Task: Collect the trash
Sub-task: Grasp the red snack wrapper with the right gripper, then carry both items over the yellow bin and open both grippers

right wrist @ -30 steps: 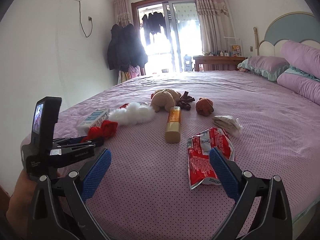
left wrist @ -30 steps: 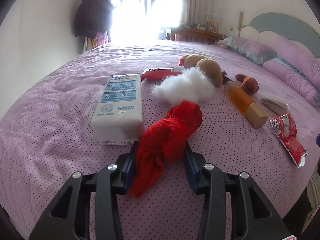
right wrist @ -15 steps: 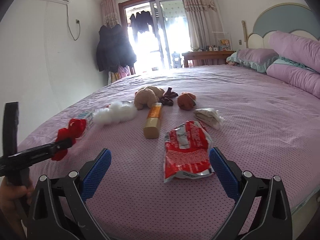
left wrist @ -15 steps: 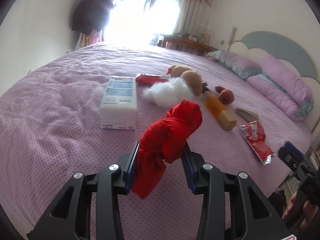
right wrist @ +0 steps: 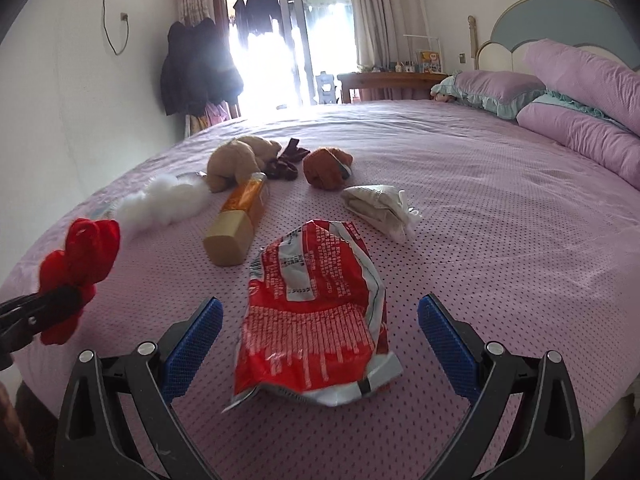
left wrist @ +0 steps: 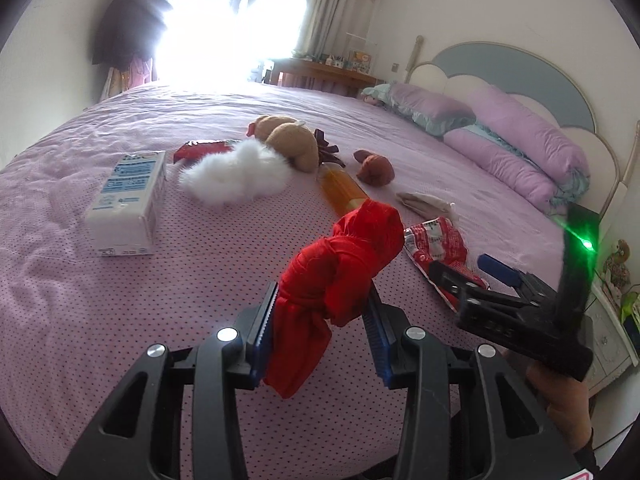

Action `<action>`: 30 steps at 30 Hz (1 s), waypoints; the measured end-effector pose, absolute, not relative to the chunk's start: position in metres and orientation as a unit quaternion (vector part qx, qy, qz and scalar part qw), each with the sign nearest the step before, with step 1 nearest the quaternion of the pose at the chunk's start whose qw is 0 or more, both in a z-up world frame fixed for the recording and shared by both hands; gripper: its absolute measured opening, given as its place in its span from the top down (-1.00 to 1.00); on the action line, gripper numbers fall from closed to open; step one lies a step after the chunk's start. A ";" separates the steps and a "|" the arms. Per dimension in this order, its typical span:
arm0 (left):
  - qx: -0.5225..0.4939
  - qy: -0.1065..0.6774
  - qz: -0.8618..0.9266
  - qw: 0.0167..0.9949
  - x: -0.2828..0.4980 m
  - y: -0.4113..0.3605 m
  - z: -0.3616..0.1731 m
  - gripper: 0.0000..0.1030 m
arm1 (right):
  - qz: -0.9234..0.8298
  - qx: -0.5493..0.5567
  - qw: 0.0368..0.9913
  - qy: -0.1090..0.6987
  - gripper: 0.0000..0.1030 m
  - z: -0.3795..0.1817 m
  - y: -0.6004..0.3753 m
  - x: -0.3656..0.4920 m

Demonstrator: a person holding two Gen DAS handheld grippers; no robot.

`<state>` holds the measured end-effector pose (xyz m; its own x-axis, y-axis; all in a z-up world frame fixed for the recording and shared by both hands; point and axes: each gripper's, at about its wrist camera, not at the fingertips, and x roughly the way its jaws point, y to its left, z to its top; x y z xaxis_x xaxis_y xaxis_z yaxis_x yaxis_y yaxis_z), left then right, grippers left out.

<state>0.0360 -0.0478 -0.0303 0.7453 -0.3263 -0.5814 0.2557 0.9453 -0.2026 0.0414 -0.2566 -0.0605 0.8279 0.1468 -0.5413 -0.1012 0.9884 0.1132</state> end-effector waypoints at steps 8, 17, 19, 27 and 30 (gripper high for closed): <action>-0.046 0.323 -0.164 0.931 0.038 -0.055 -0.031 0.20 | 0.096 0.046 0.954 0.279 0.10 -0.065 -0.261 0.036; -0.036 0.322 -0.194 0.926 0.031 -0.080 -0.027 0.20 | 0.095 0.096 0.958 0.255 0.34 -0.049 -0.296 0.007; -0.031 0.322 -0.205 0.924 0.029 -0.089 -0.026 0.20 | 0.090 0.102 0.960 0.246 0.34 -0.043 -0.303 -0.005; -0.006 0.328 -0.281 0.902 0.011 -0.149 -0.028 0.20 | 0.032 0.112 0.968 0.223 0.34 -0.026 -0.354 -0.074; 0.008 0.333 -0.314 0.889 0.000 -0.177 -0.032 0.20 | -0.008 0.119 0.969 0.218 0.34 -0.024 -0.380 -0.108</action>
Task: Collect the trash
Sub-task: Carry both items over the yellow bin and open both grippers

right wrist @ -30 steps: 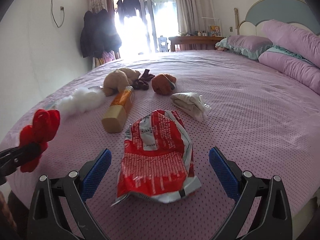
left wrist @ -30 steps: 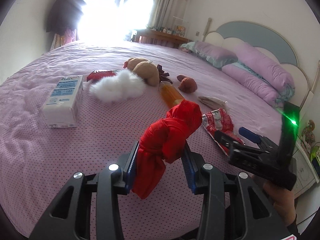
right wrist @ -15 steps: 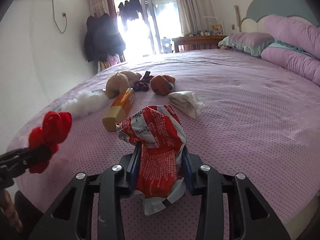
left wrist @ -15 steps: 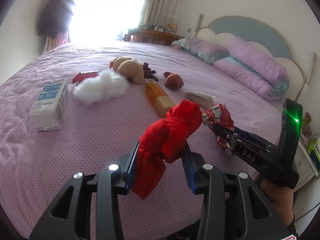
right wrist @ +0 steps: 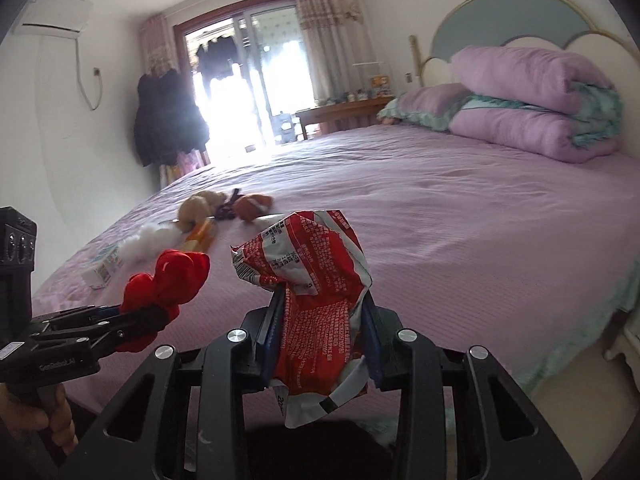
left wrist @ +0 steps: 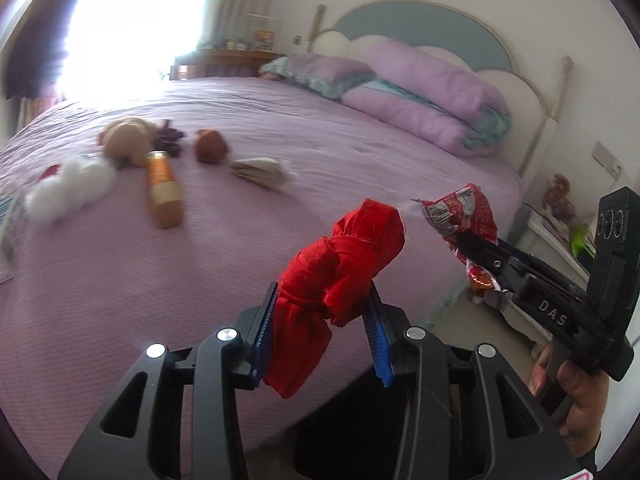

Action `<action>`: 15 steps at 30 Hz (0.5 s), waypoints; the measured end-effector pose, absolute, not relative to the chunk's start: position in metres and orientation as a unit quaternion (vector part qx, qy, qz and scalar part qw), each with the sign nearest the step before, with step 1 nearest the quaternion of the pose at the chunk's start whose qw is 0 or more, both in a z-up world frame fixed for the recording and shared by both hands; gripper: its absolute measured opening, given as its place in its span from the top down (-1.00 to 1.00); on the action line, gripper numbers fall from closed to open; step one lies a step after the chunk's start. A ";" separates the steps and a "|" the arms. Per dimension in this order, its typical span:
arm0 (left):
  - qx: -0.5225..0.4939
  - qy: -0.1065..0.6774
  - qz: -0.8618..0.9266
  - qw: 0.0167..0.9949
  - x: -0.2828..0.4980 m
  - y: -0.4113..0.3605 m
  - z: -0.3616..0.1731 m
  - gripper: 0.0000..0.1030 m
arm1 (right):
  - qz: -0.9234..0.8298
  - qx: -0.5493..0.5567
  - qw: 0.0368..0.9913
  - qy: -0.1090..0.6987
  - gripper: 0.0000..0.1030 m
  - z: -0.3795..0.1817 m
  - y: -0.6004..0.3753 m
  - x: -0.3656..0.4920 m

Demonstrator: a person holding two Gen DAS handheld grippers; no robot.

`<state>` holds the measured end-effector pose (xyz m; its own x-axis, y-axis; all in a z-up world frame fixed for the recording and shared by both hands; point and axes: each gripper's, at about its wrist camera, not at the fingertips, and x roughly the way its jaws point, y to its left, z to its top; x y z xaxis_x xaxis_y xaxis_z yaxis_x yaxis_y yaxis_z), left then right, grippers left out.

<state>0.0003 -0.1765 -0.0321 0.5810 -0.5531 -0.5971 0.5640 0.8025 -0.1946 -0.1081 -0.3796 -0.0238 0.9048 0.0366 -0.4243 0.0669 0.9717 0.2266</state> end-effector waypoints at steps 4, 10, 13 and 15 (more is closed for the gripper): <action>0.030 0.339 -0.358 0.870 -0.016 -0.215 -0.038 0.20 | -0.055 0.135 0.963 0.225 0.34 -0.028 -0.411 -0.149; 0.070 0.356 -0.424 0.830 -0.049 -0.274 -0.055 0.20 | -0.132 0.159 0.942 0.265 0.34 -0.051 -0.454 -0.206; 0.095 0.375 -0.465 0.796 -0.070 -0.309 -0.073 0.20 | -0.167 0.189 0.926 0.282 0.34 -0.068 -0.479 -0.233; 0.115 0.385 -0.487 0.776 -0.084 -0.329 -0.085 0.20 | -0.190 0.206 0.915 0.291 0.34 -0.078 -0.492 -0.248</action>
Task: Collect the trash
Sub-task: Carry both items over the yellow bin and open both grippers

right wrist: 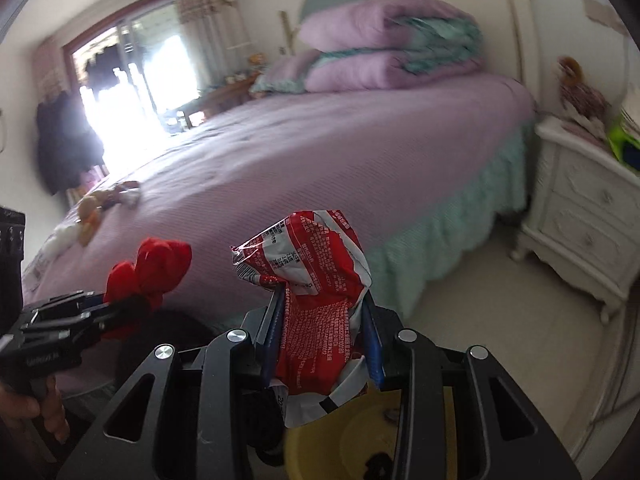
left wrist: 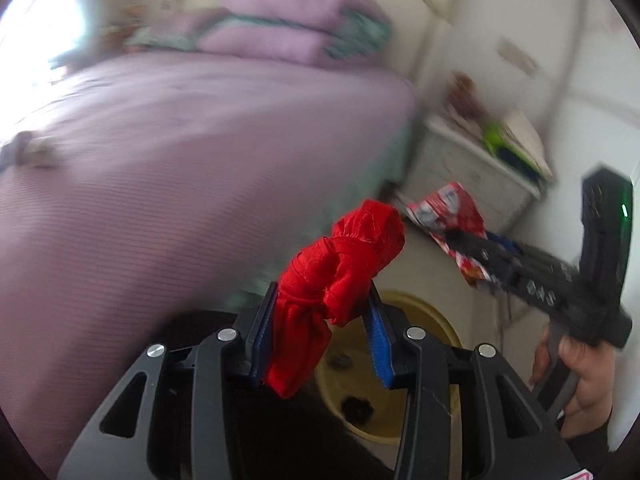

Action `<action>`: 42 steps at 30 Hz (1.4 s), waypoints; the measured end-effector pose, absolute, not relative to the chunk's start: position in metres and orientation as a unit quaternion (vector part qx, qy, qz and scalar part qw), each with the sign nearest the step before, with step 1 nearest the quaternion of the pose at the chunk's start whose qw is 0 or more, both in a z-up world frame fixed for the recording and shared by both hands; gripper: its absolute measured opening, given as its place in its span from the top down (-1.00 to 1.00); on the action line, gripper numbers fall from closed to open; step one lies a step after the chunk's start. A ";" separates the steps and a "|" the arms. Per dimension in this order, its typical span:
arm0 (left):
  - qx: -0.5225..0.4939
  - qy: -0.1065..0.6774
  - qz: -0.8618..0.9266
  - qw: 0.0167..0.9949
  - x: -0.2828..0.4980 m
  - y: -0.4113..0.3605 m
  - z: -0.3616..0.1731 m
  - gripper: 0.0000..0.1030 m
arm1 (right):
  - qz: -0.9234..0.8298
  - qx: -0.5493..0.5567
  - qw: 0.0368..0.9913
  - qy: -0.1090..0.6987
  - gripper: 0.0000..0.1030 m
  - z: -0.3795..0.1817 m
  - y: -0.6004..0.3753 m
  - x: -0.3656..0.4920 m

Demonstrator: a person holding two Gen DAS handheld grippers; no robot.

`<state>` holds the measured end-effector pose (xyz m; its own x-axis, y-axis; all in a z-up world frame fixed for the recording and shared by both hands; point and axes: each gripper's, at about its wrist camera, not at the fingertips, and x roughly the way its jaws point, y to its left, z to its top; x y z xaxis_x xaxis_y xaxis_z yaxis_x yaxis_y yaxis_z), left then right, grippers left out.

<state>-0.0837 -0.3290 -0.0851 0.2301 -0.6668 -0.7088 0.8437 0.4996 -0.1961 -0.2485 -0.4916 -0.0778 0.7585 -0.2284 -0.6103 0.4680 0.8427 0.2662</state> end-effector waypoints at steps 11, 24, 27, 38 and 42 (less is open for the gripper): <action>0.160 0.468 -0.568 0.658 -0.137 -0.402 -0.159 0.08 | -0.258 0.232 0.877 0.334 0.34 -0.109 -0.525 -0.298; 0.162 0.430 -0.530 0.713 -0.115 -0.386 -0.150 -0.76 | -0.232 0.215 0.859 0.402 0.33 -0.133 -0.518 -0.286; 0.152 0.430 -0.522 0.721 -0.107 -0.381 -0.145 -0.76 | -0.219 0.209 0.856 0.418 0.29 -0.138 -0.511 -0.282; 0.144 0.410 -0.500 0.749 -0.099 -0.362 -0.130 -0.76 | -0.212 0.193 0.860 0.422 -0.71 -0.131 -0.495 -0.275; 0.132 0.391 -0.475 0.777 -0.091 -0.346 -0.113 -0.76 | -0.179 0.198 0.911 0.315 -0.71 -0.098 -0.481 -0.273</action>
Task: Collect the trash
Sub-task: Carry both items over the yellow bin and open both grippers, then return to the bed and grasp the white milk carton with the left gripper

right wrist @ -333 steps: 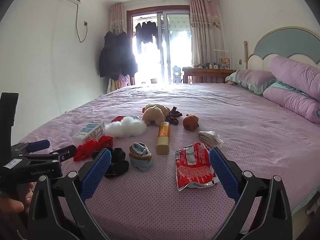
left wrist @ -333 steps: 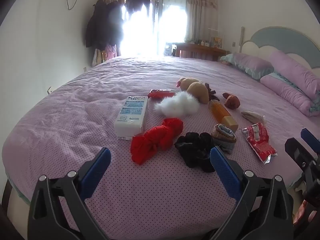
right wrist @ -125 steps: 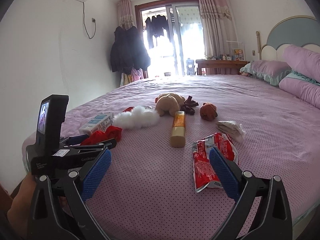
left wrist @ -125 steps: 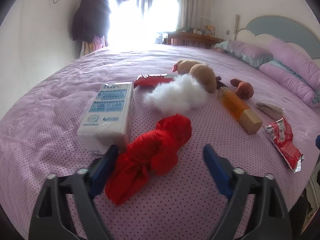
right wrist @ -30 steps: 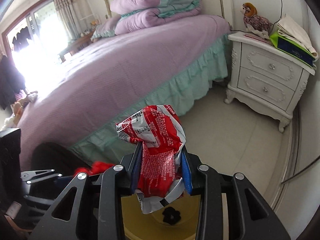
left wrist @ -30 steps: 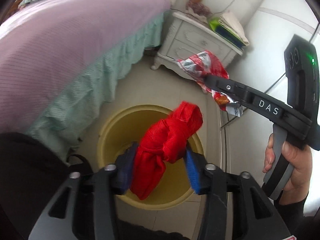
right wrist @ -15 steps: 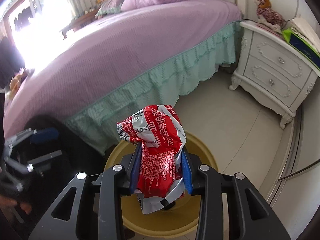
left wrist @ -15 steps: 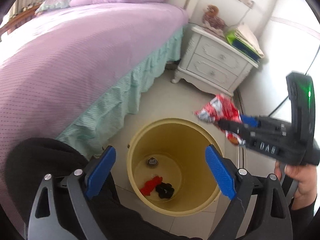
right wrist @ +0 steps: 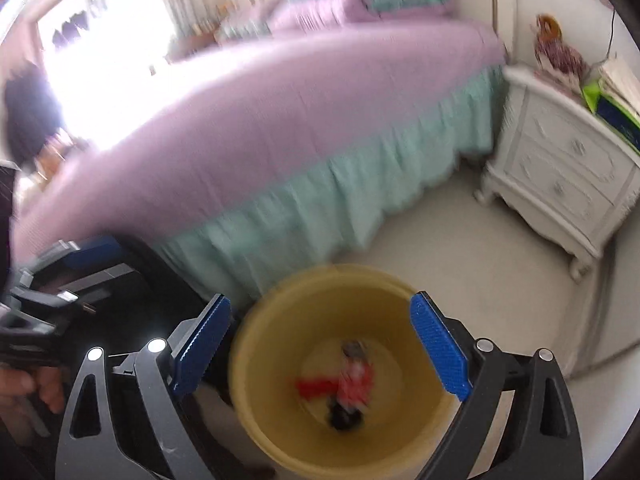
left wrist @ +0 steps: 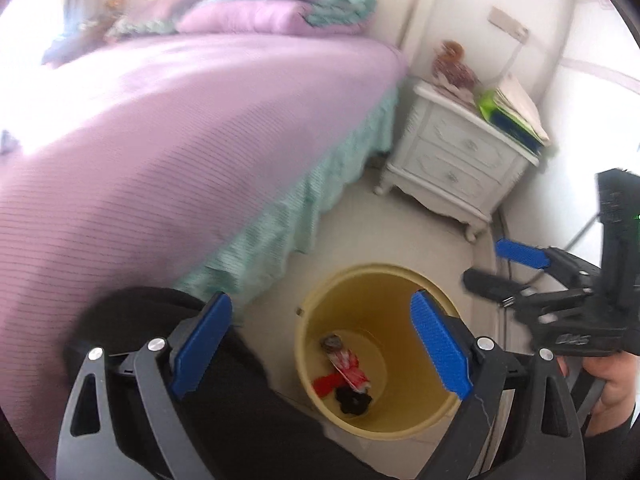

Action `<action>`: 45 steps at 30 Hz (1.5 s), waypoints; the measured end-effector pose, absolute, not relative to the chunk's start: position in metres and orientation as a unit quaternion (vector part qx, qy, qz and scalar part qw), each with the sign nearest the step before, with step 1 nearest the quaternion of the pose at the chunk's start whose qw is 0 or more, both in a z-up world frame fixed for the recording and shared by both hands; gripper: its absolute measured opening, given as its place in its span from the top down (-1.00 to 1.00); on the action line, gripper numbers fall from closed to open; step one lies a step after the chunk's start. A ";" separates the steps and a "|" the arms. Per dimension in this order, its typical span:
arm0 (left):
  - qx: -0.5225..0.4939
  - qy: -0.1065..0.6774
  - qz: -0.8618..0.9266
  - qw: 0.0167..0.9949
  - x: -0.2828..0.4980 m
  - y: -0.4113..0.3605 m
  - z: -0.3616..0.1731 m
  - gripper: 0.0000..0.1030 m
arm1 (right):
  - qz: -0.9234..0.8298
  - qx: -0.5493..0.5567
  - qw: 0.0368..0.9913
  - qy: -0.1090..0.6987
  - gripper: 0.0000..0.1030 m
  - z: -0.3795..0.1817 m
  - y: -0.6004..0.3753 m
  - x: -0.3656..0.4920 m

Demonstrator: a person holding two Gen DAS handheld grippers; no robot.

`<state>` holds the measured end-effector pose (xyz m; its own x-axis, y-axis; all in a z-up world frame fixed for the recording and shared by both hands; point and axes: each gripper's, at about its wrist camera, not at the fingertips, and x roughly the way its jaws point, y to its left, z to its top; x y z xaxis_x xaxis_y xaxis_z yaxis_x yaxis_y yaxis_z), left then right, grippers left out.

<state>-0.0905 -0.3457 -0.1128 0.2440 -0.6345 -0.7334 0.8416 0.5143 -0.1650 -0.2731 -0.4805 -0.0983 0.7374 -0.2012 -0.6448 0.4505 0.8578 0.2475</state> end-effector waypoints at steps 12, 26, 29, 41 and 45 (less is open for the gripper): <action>0.051 0.296 -0.268 0.915 -0.040 -0.194 -0.033 -0.92 | 0.024 0.112 0.982 0.151 -0.84 -0.026 -0.369 -0.157; -0.014 0.275 -0.011 0.961 0.041 -0.018 -0.009 -0.92 | 0.160 0.065 0.973 0.152 -0.84 -0.007 -0.223 -0.036; -0.018 0.279 0.022 0.960 0.062 0.005 -0.015 -0.92 | 0.171 0.059 0.970 0.161 -0.84 -0.010 -0.206 -0.020; -0.027 0.315 0.040 0.948 0.138 0.045 -0.034 -0.91 | 0.192 0.056 0.960 0.195 -0.84 -0.021 -0.174 0.020; -0.026 0.332 0.022 0.943 0.151 0.047 -0.040 -0.08 | 0.195 0.045 0.960 0.195 -0.84 -0.018 -0.163 0.029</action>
